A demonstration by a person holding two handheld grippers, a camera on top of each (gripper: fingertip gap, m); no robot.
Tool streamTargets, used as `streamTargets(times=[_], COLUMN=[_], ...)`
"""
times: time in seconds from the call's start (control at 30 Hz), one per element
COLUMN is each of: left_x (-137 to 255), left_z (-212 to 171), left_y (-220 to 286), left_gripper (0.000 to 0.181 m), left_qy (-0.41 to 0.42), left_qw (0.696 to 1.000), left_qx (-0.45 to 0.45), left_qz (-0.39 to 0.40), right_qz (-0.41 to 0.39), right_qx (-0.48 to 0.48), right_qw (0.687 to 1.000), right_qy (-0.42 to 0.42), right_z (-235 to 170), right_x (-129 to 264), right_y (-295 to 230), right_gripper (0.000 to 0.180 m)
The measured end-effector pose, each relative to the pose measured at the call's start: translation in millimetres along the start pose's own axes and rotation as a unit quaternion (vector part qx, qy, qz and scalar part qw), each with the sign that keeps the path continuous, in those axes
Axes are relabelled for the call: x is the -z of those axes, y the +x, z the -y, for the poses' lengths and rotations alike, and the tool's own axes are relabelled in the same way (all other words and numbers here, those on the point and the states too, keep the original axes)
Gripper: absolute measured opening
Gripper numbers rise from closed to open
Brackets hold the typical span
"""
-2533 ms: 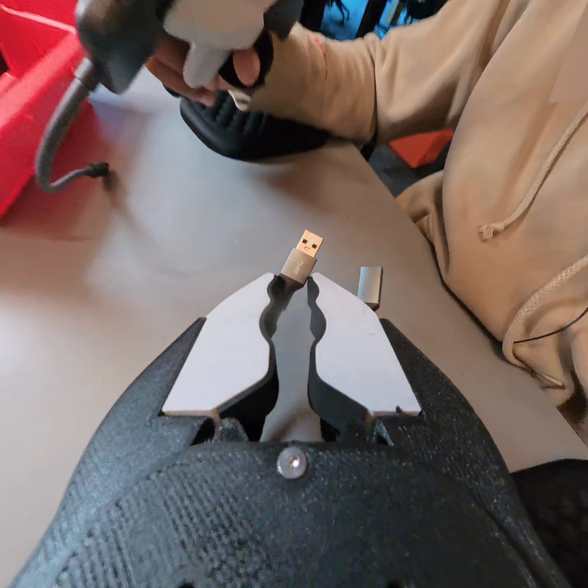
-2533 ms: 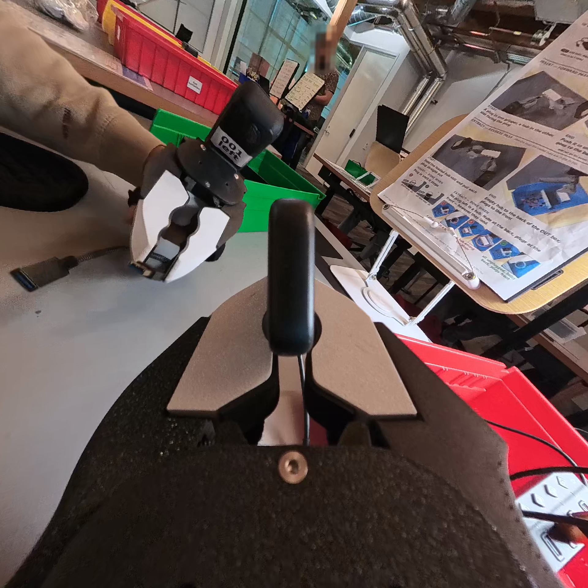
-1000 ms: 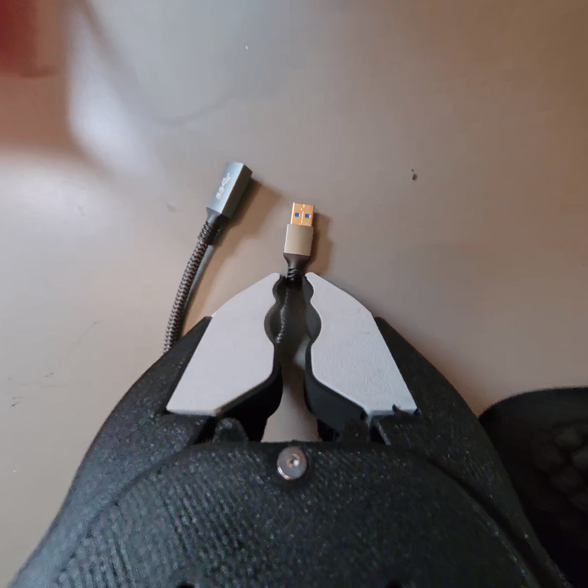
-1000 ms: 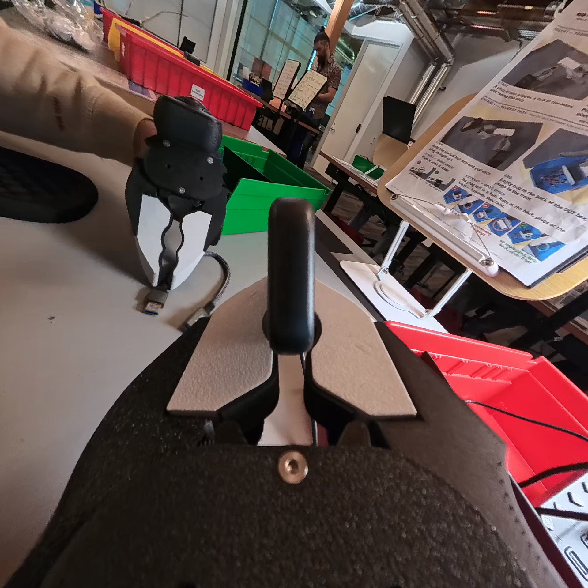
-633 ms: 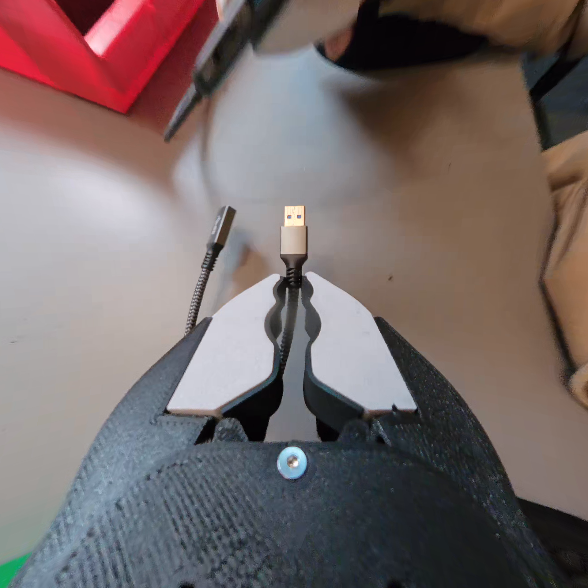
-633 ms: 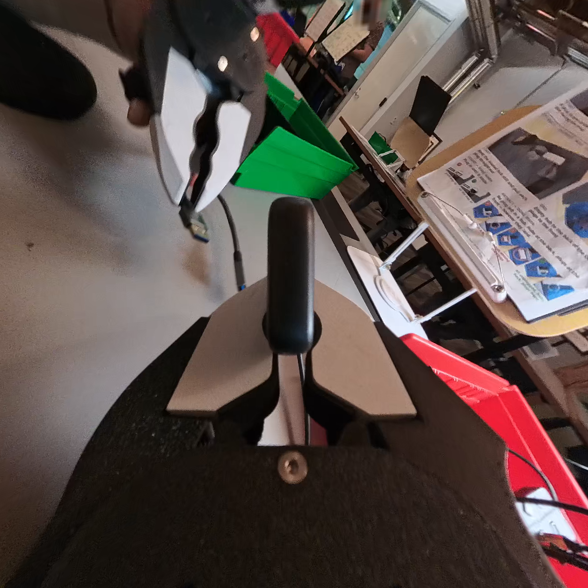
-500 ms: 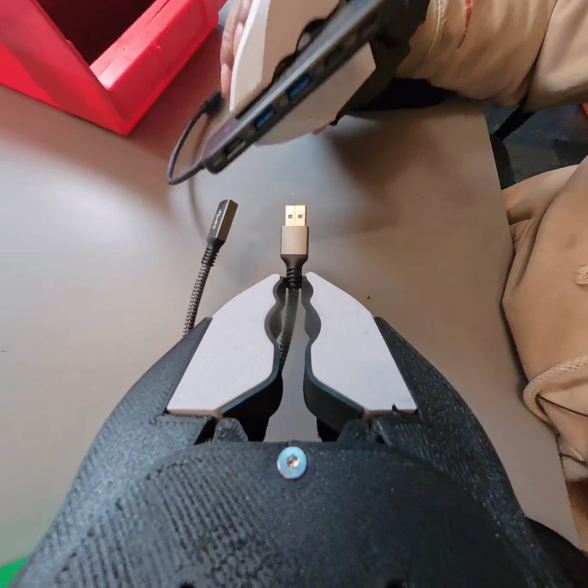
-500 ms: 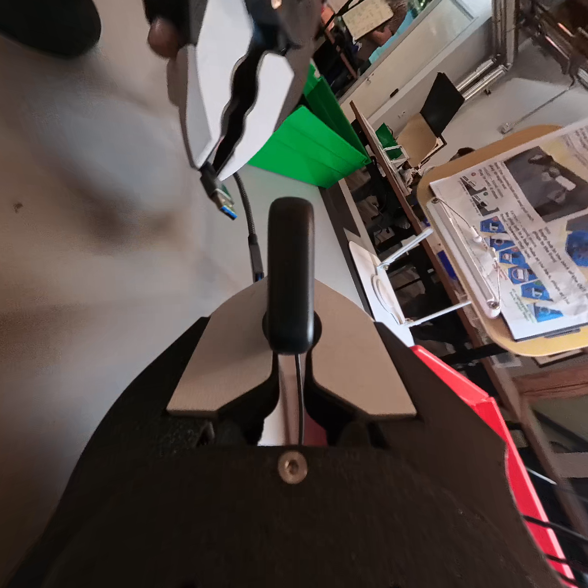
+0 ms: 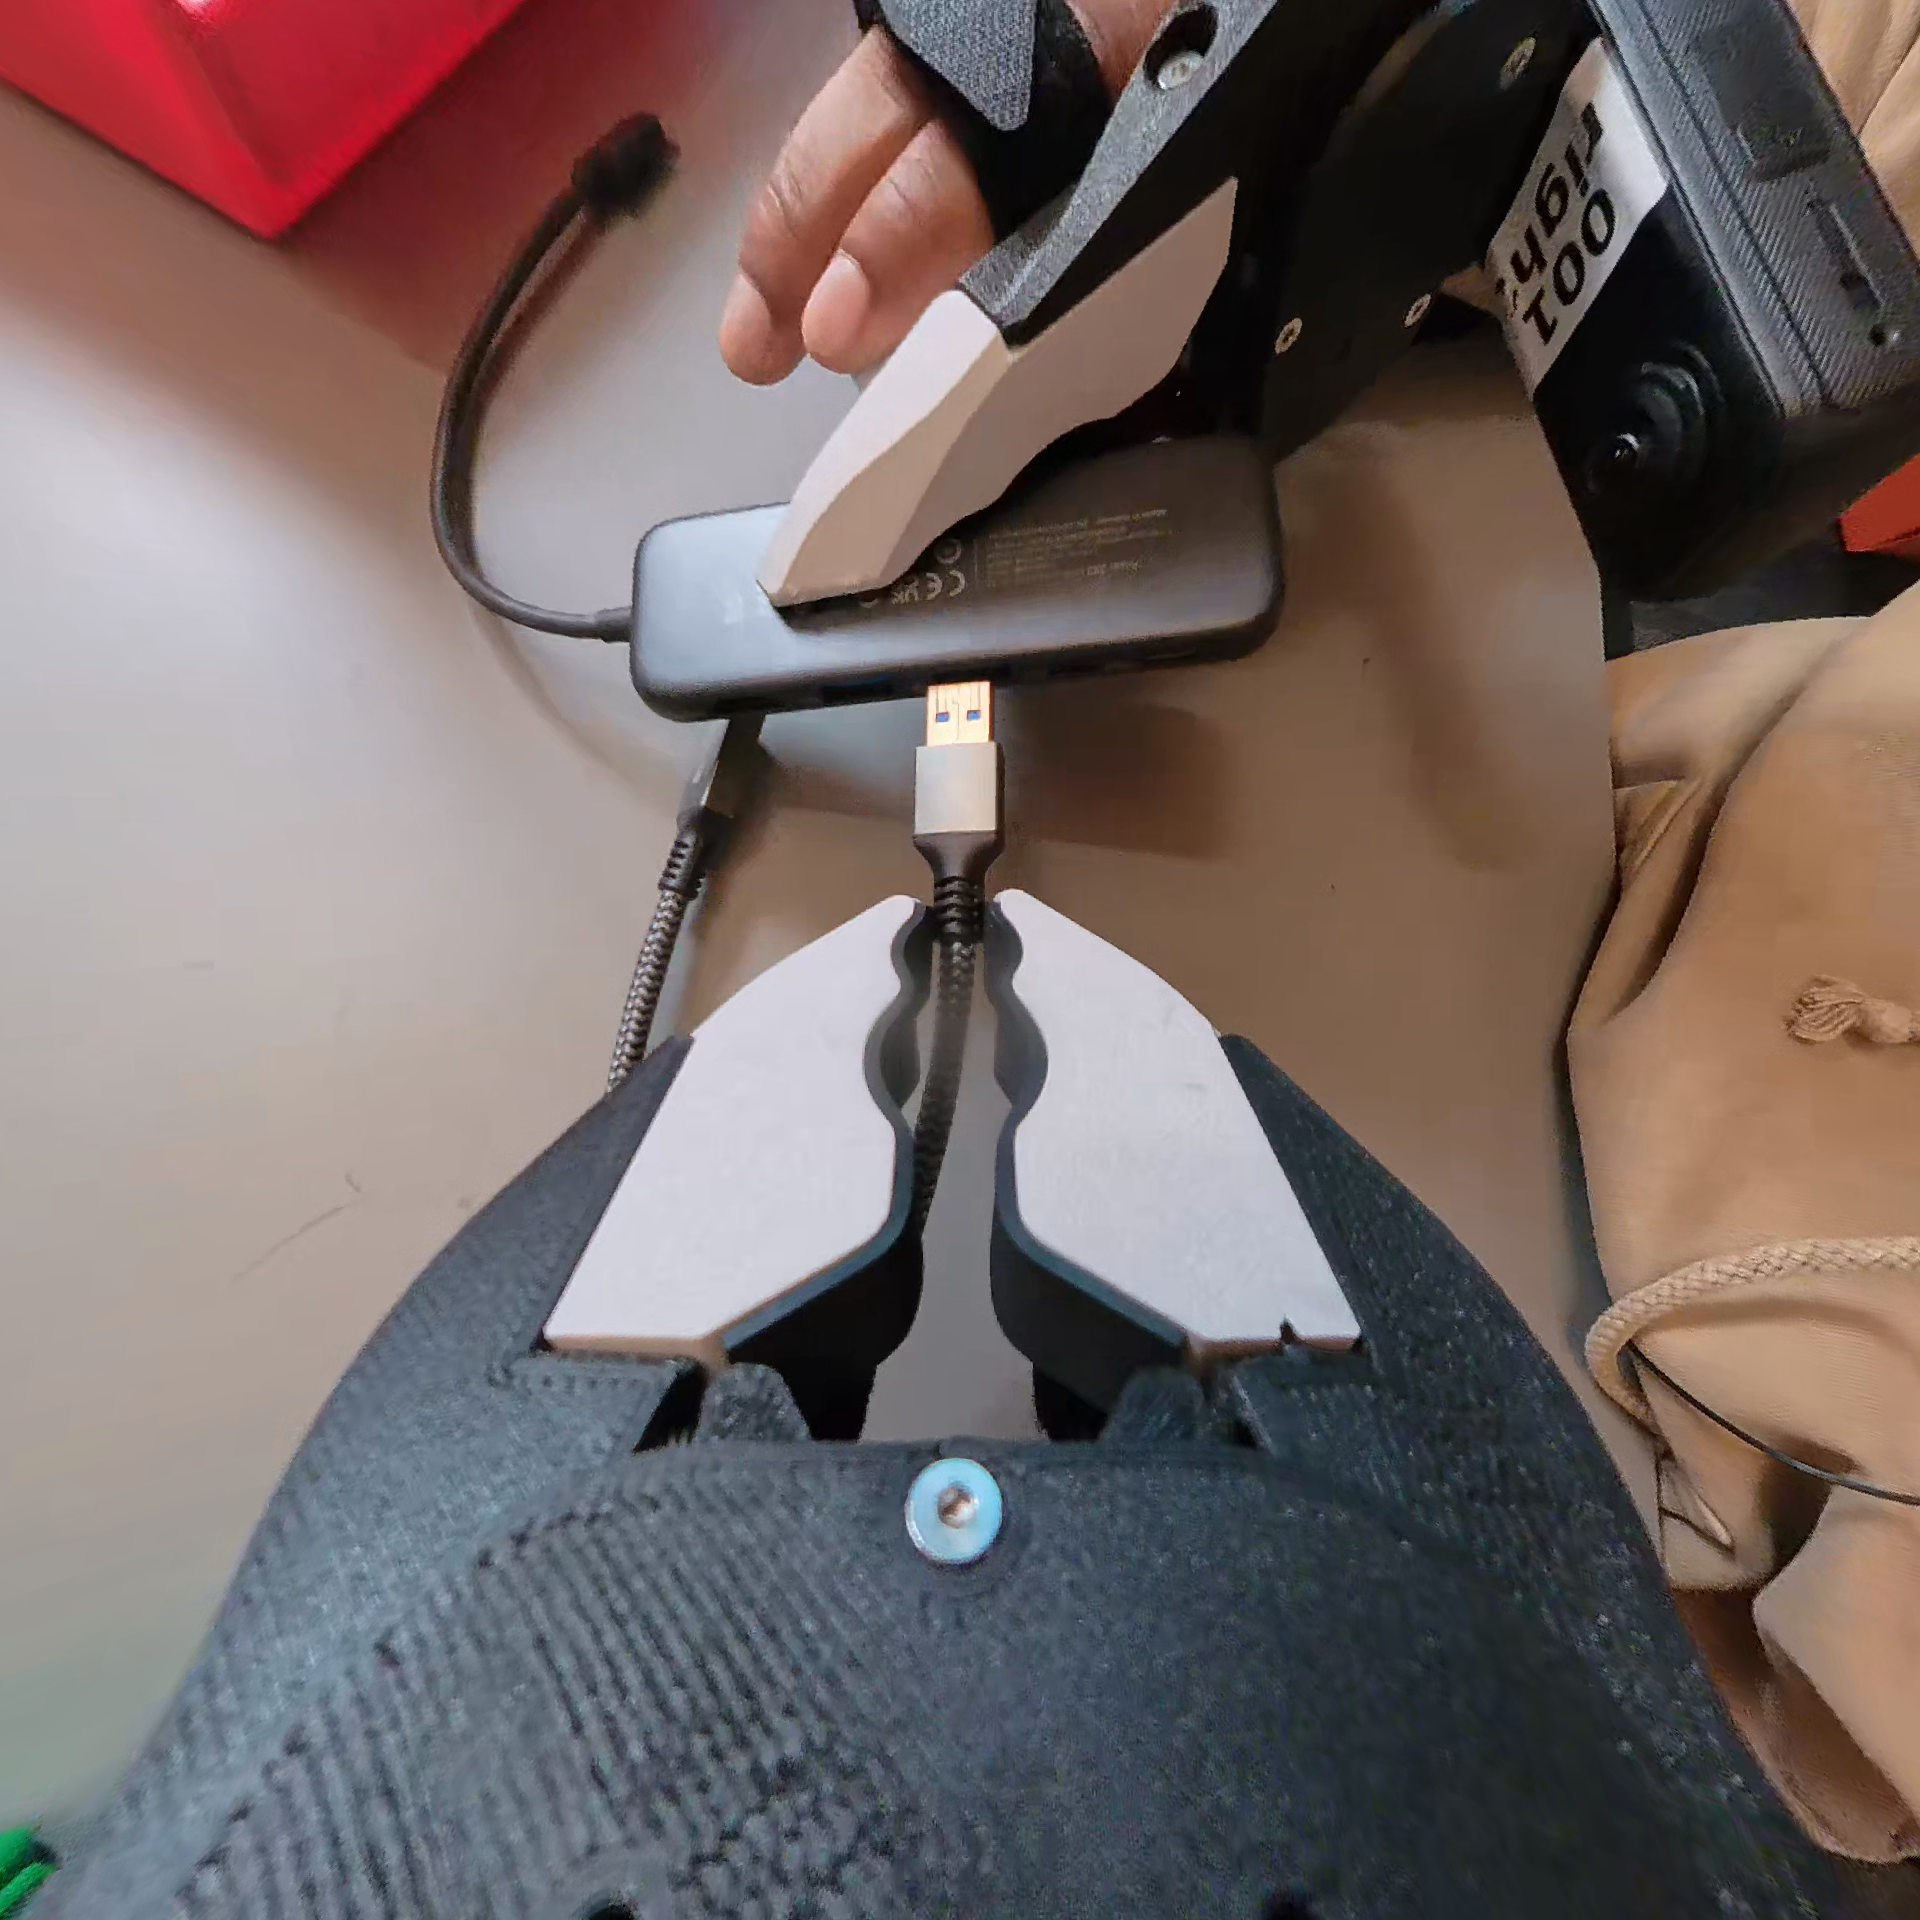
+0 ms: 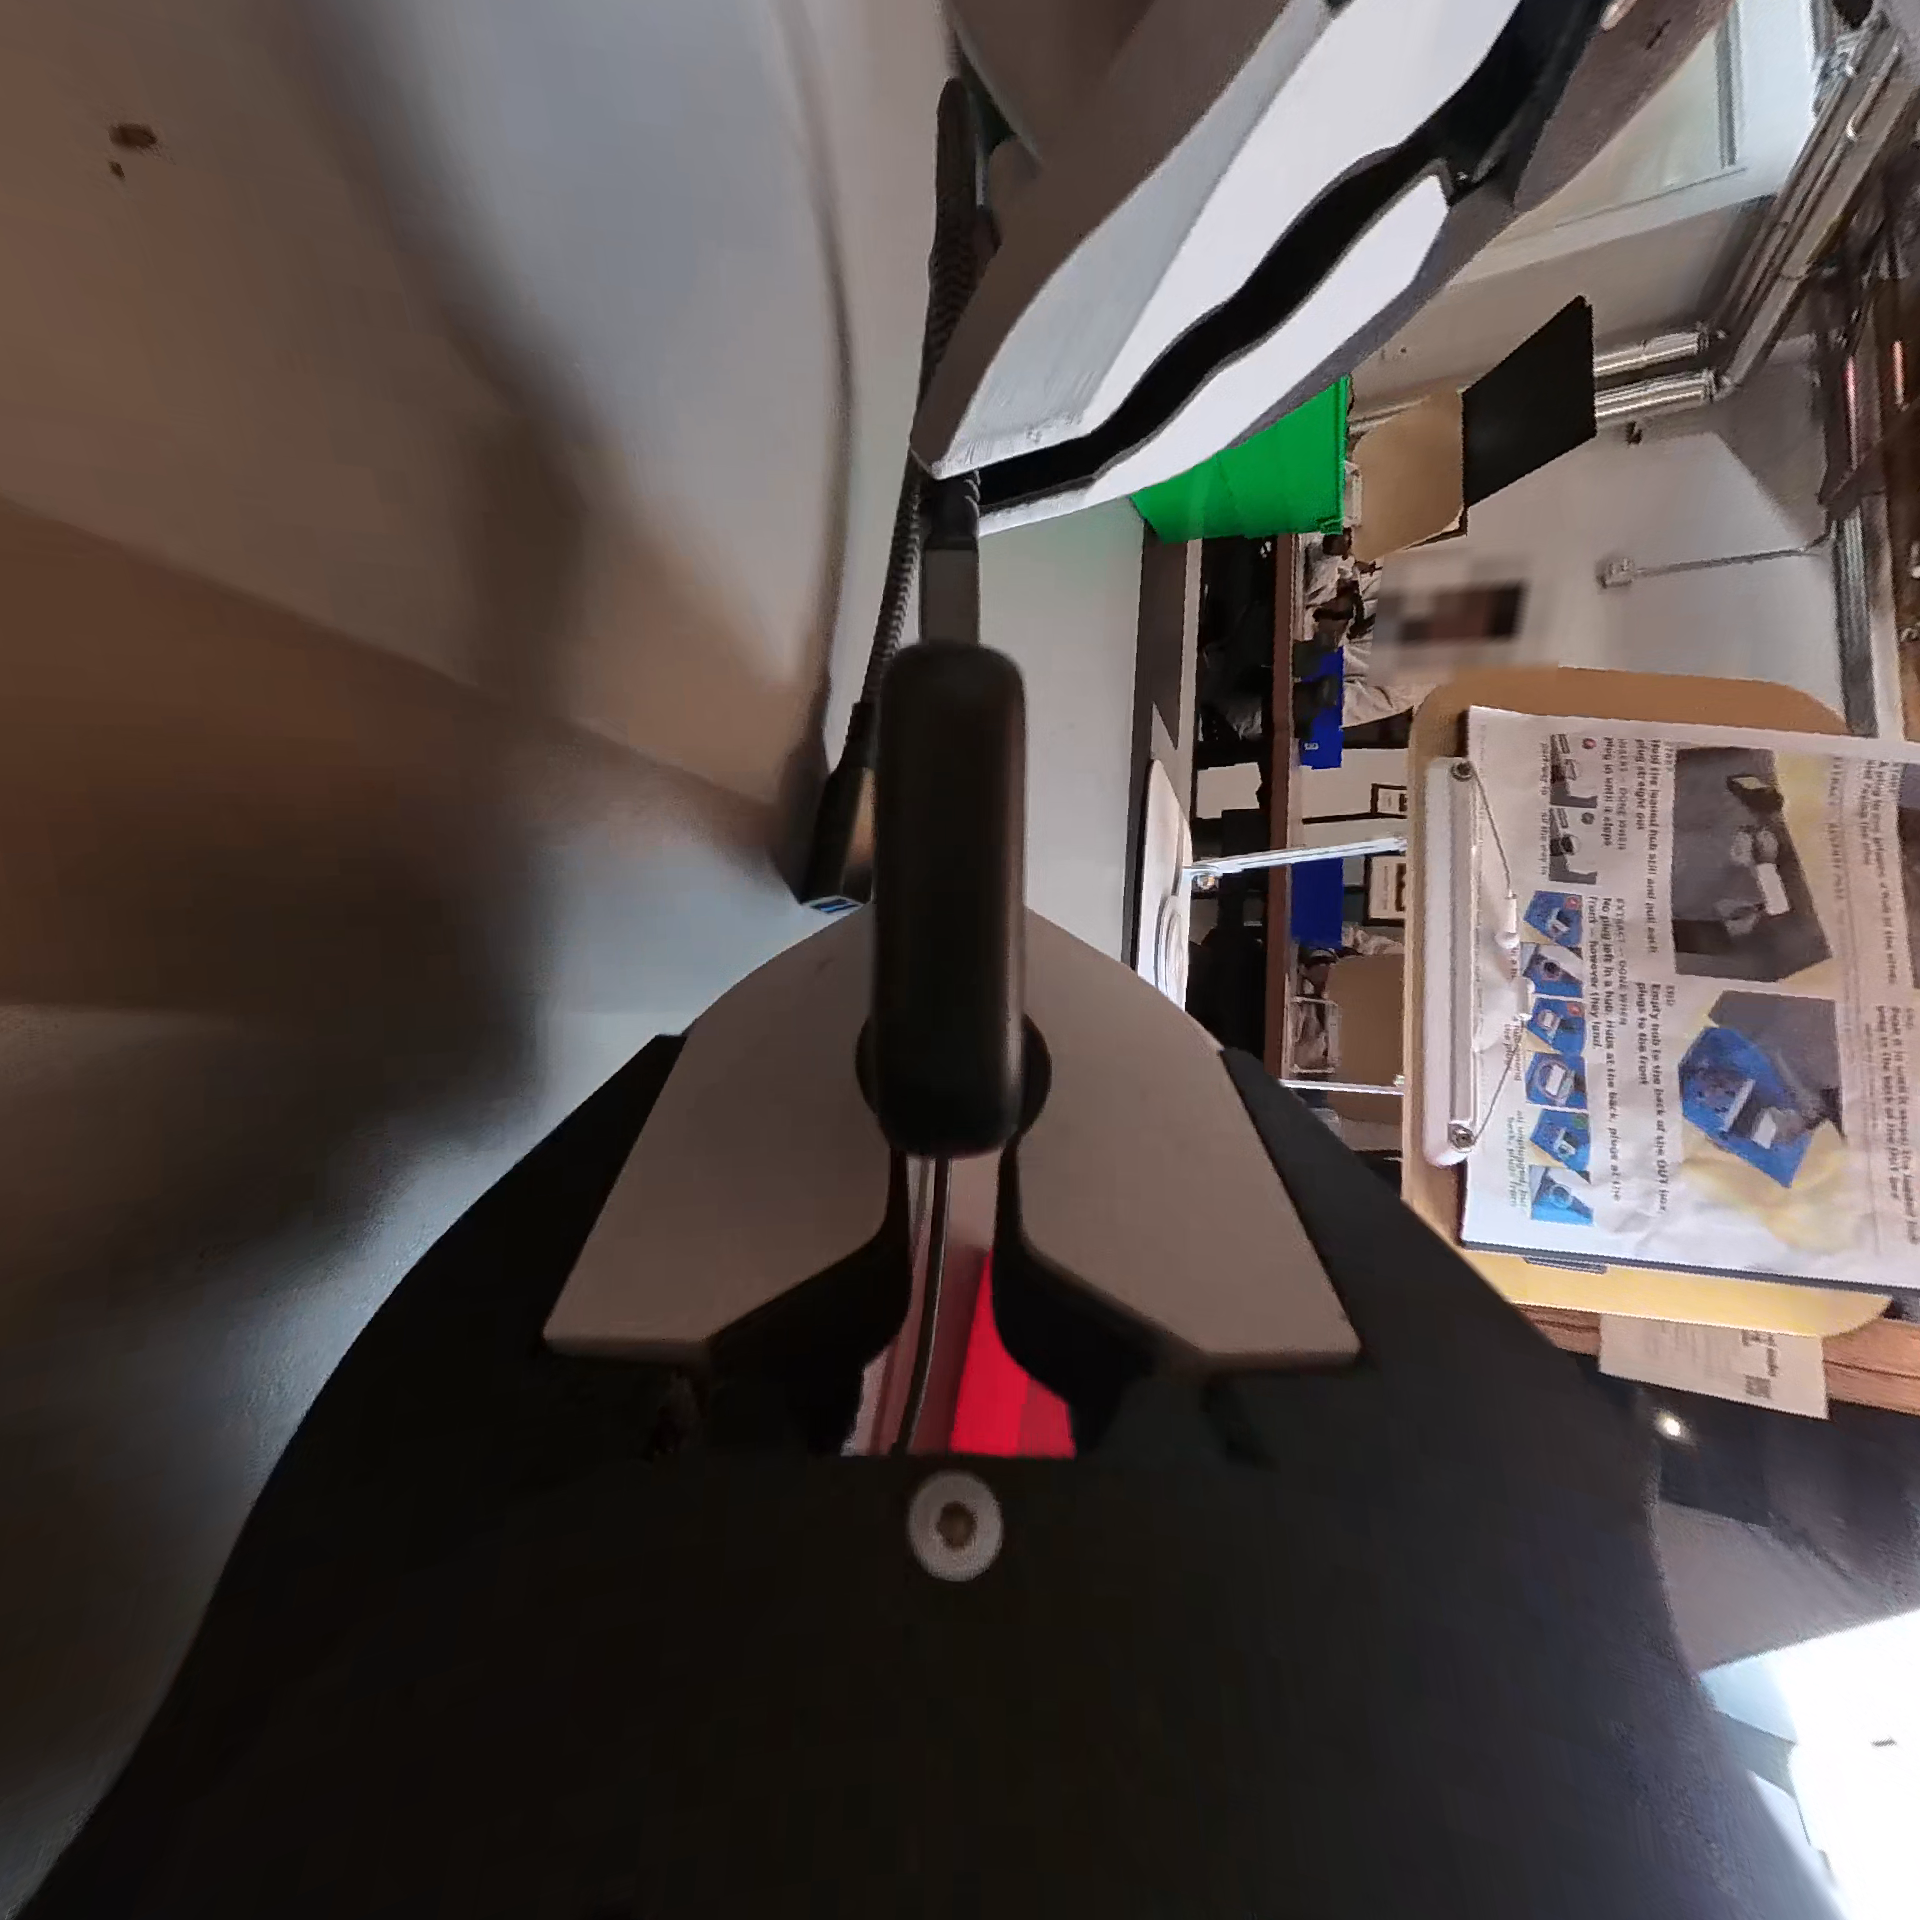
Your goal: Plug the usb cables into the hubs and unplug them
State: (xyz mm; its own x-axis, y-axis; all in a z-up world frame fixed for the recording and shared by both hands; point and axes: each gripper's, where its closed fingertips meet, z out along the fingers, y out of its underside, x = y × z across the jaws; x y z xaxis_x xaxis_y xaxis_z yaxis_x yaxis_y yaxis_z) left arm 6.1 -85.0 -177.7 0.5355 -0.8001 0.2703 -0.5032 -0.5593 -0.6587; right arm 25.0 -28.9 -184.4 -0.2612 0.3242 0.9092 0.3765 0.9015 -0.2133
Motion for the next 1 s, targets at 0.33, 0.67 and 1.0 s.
streamTargets(times=[0.33,0.67,1.0], left_x=[-2.8,-4.8,-4.9], left_z=[-1.1,6.2,11.5], left_y=[-4.0,-5.6,-4.7], left_gripper=[0.009,0.009,0.009], left_qy=[0.0,0.016,0.05], left_qw=[1.0,0.998,0.997], left_qx=[0.007,-0.022,-0.02], left_qz=[0.015,0.058,0.047], right_qz=[-0.001,-0.001,-0.006], right_qx=[0.029,0.013,-0.009], right_qw=[0.999,0.997,0.998], right_qy=[-0.033,-0.073,-0.069], right_z=[-4.5,-5.5,-0.3], right_x=[-4.6,-8.1,-9.0], right_y=[-4.5,-4.4,0.1], right_gripper=[0.012,0.012,0.012])
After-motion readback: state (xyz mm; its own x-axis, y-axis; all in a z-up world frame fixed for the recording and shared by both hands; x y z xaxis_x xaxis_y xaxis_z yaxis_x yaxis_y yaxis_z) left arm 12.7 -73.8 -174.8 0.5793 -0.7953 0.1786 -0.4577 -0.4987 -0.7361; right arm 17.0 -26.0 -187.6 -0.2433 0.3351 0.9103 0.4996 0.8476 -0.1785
